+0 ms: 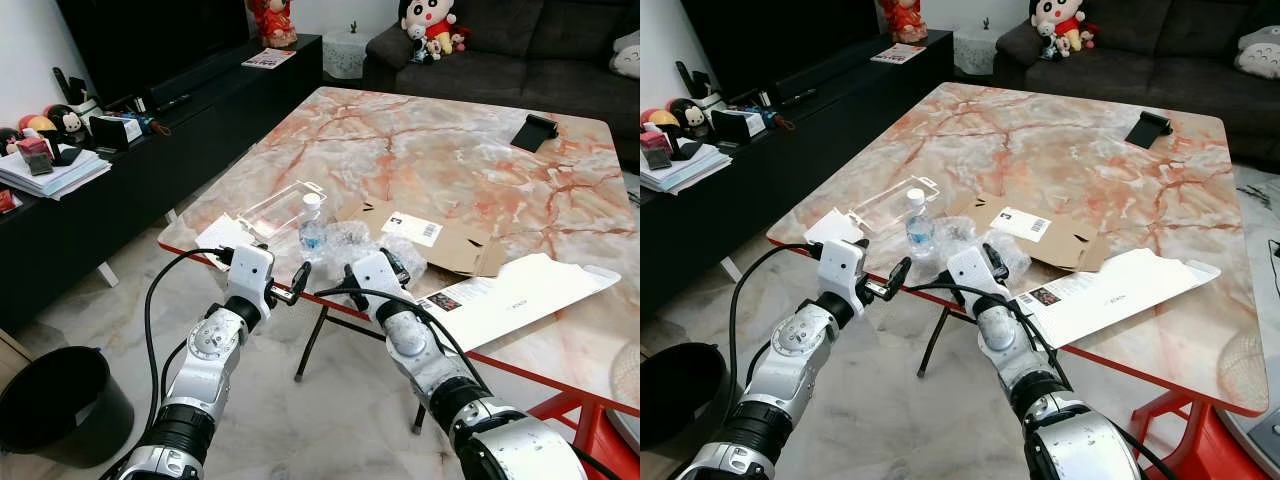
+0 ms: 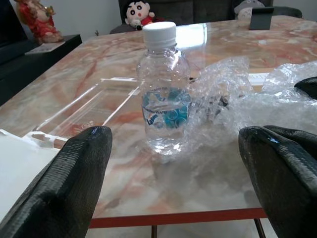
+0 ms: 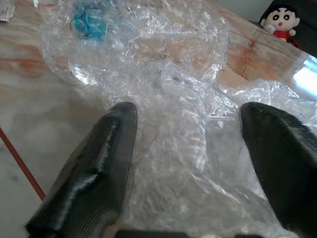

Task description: Picking trash to rubbish bin

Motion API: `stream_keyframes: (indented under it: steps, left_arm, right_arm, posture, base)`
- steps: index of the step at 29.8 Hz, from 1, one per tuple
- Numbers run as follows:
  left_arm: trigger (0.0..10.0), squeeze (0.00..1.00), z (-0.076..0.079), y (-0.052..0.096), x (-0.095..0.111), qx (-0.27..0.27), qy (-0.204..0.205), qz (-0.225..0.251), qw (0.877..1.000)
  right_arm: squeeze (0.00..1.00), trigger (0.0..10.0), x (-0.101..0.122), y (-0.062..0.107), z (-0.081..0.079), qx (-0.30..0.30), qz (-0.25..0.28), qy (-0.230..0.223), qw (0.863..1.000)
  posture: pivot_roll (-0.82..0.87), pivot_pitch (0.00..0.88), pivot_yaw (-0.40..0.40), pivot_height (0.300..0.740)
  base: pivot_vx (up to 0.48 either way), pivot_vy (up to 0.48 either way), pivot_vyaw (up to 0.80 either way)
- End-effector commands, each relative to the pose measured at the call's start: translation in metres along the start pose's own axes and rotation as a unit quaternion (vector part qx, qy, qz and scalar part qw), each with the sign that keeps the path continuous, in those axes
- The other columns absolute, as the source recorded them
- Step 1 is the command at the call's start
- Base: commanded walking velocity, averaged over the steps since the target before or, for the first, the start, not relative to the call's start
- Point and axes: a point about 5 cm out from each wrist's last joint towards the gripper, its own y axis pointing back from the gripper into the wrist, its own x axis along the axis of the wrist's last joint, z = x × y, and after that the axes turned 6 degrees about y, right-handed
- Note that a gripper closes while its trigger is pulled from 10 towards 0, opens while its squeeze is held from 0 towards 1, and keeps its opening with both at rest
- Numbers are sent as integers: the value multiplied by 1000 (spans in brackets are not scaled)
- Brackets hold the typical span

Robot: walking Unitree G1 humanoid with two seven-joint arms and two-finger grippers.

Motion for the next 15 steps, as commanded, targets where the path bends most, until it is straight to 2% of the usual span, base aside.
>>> stream_keyframes:
  steps: [1,15]
  left_arm:
    - [10000,0,1,-2,5,-5,-11,6,1000]
    - [10000,0,2,-2,6,-8,-14,5,1000]
  right_arm:
    - [0,0,0,0,-3,9,-3,6,1000]
    - [0,0,-2,1,-4,9,-4,27,1000]
  posture:
    - [60,0,27,740]
    - [58,0,29,740]
  base:
    - [0,0,0]
    - [0,0,0]
